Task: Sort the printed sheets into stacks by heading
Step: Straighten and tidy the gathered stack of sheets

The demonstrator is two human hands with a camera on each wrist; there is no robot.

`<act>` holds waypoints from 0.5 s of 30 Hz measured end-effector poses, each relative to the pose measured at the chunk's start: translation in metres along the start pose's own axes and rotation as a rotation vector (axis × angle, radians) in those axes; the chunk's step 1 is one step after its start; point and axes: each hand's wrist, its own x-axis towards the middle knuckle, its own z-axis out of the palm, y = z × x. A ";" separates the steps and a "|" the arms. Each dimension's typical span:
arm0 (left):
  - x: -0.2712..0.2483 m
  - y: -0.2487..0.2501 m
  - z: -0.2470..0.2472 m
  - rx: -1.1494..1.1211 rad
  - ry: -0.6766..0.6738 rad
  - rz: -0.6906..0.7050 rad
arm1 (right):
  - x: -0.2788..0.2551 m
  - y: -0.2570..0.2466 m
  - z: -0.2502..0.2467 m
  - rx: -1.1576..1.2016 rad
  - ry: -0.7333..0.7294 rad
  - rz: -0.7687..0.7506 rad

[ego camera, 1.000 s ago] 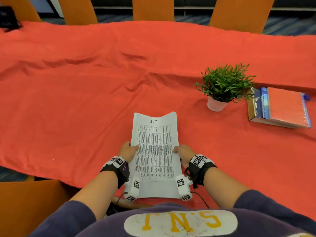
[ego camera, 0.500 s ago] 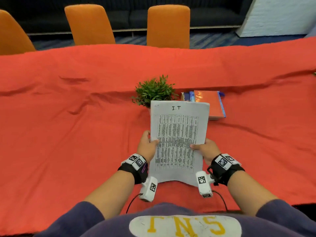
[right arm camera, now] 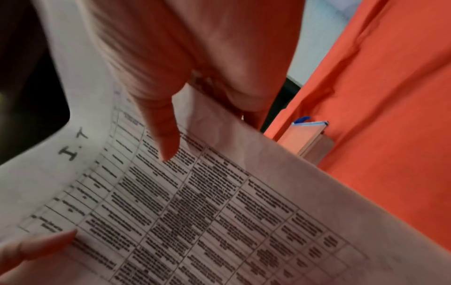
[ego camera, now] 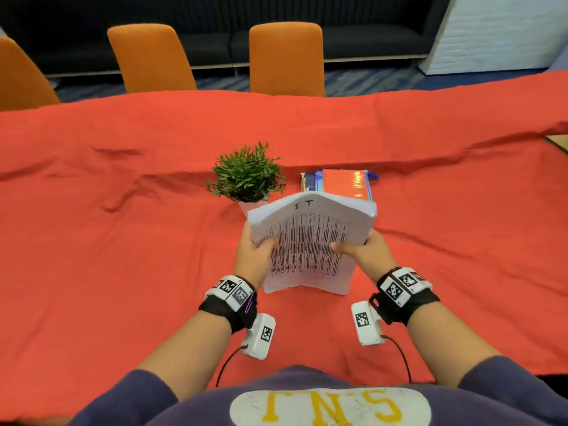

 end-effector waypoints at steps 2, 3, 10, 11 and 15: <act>-0.004 0.002 0.008 -0.015 0.036 0.004 | 0.002 0.002 -0.001 0.027 0.009 0.000; -0.004 0.002 0.011 -0.026 0.049 0.003 | 0.003 0.004 0.000 0.047 0.017 0.005; -0.001 0.003 0.010 -0.065 0.095 -0.036 | 0.010 0.011 -0.002 0.111 0.000 0.027; -0.001 0.000 0.009 -0.054 0.083 -0.047 | 0.009 0.014 -0.003 0.117 -0.009 0.038; 0.003 -0.007 0.010 -0.021 0.030 -0.065 | 0.011 0.033 -0.006 0.092 -0.066 0.143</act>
